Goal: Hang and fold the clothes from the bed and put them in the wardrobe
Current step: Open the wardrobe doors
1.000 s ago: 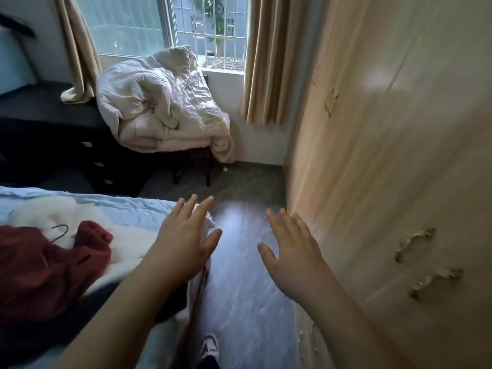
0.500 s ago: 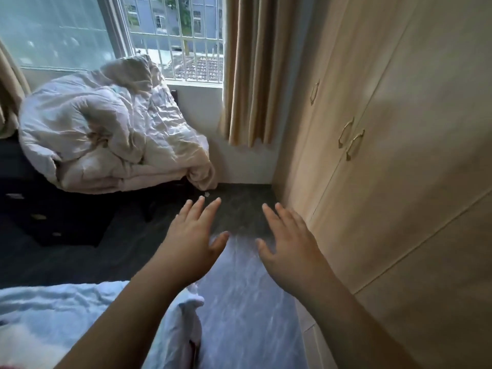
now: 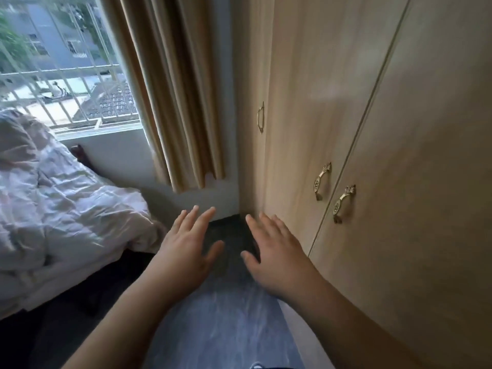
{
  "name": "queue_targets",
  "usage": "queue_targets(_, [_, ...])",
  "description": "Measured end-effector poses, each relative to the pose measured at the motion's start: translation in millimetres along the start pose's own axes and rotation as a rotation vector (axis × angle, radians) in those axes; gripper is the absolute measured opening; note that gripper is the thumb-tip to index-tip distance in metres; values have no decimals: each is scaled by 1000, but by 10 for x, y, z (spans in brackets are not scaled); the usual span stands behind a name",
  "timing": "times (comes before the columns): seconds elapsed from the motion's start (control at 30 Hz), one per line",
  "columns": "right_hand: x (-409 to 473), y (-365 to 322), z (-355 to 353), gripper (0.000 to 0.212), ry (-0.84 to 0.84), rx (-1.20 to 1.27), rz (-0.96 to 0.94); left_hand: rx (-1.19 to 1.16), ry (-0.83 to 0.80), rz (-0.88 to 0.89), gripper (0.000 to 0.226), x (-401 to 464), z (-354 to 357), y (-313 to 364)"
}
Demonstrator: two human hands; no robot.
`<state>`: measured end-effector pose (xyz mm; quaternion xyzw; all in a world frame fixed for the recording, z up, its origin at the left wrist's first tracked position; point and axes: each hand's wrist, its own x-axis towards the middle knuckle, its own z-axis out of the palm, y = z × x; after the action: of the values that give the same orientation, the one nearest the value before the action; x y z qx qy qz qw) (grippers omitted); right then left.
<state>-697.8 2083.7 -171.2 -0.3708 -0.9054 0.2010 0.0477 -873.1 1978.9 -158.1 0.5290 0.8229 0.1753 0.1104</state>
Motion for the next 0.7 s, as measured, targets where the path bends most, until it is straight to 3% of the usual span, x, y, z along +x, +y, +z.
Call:
queue_targets(0.3, [1260, 320, -354, 69, 106, -34, 157, 26, -81, 180, 75, 1870, -93, -131])
queue_targets(0.5, [1650, 405, -320, 72, 277, -68, 456, 112, -261, 534, 75, 2891, 104, 16])
queue_targets(0.7, [1737, 83, -205, 72, 446, 18, 728, 122, -408, 866, 73, 3353, 68, 202])
